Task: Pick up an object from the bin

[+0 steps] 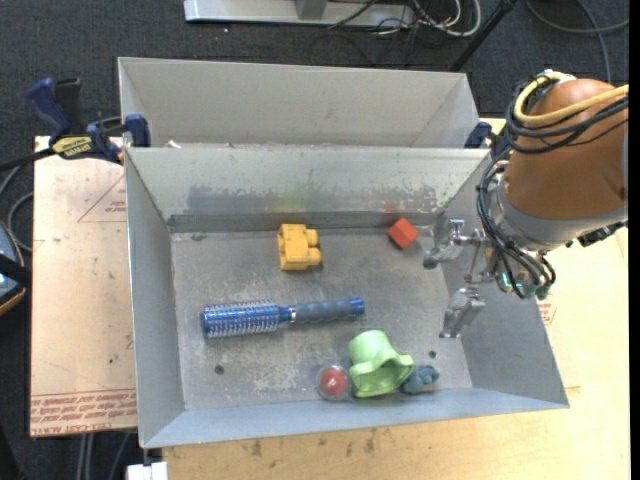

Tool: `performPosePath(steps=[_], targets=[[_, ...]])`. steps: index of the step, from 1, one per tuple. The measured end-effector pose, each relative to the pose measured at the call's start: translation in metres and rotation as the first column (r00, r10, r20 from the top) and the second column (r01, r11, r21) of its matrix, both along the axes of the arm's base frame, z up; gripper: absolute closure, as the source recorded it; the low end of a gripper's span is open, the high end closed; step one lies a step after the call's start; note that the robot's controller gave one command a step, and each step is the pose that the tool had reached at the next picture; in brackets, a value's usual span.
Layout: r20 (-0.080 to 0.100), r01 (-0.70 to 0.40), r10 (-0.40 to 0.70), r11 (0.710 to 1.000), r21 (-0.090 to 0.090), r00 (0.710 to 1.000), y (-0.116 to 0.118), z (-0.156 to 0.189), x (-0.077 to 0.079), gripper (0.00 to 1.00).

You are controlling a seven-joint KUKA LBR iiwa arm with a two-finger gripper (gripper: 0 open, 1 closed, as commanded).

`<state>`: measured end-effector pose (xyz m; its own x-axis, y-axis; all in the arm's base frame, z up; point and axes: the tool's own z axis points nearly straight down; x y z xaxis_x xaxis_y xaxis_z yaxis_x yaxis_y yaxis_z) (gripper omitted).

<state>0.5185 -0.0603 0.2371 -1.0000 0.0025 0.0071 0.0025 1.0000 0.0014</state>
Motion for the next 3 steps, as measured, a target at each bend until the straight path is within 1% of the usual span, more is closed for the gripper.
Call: performPosePath(steps=[1,2,3], targets=[[0.0,-0.162,0.162,0.987,0.003,0.987,0.056,-0.092,-0.035,0.0],[0.017,-0.012,0.012,1.0,0.001,1.0,0.062,-0.163,-0.023,0.0],[0.019,-0.015,0.015,1.0,0.0,1.0,0.061,-0.162,-0.024,1.0]])
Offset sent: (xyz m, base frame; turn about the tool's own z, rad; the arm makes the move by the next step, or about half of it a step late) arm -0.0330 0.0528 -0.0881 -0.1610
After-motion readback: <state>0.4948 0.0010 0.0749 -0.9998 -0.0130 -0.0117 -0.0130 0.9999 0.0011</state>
